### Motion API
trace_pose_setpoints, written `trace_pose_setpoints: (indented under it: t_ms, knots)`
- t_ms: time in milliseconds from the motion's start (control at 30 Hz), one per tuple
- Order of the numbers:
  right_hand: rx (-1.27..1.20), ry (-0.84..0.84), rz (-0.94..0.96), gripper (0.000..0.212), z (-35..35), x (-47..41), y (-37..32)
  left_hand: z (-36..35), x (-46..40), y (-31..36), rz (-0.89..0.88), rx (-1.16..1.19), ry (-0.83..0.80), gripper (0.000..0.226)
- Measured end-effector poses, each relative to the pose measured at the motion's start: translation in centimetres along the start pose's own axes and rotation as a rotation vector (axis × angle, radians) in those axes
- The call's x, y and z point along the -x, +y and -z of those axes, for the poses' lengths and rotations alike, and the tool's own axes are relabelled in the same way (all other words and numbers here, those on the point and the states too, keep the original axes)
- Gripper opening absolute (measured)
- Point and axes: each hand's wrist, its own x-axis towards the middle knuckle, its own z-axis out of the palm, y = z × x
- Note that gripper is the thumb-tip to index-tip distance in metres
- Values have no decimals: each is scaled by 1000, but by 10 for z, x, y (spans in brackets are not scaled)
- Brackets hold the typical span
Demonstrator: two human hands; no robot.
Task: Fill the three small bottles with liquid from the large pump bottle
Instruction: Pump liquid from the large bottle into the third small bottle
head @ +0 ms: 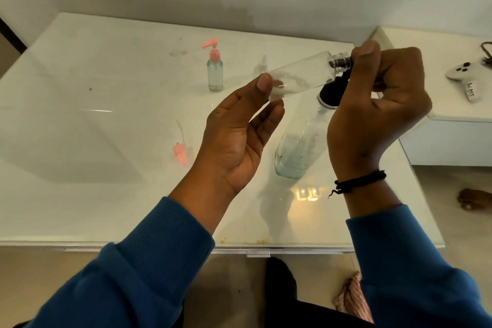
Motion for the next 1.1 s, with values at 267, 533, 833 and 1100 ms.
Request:
trace_pose_setpoints:
  t_ms: [267,533,833,1100]
  knots:
    - [-22,-4,-26,32,-2,-5,-1,2,-3,1,2,19,7,40]
    - [-47,-8,-25,34,-2,-4,1,0,-2,1,1,9,8,35]
    - [-29,-12,-14,36,-2,-2,0,1,-2,2,-2,24,6,40]
    - [6,-12,-10,35,-1,2,3,1,-2,2,-4,28,17,41]
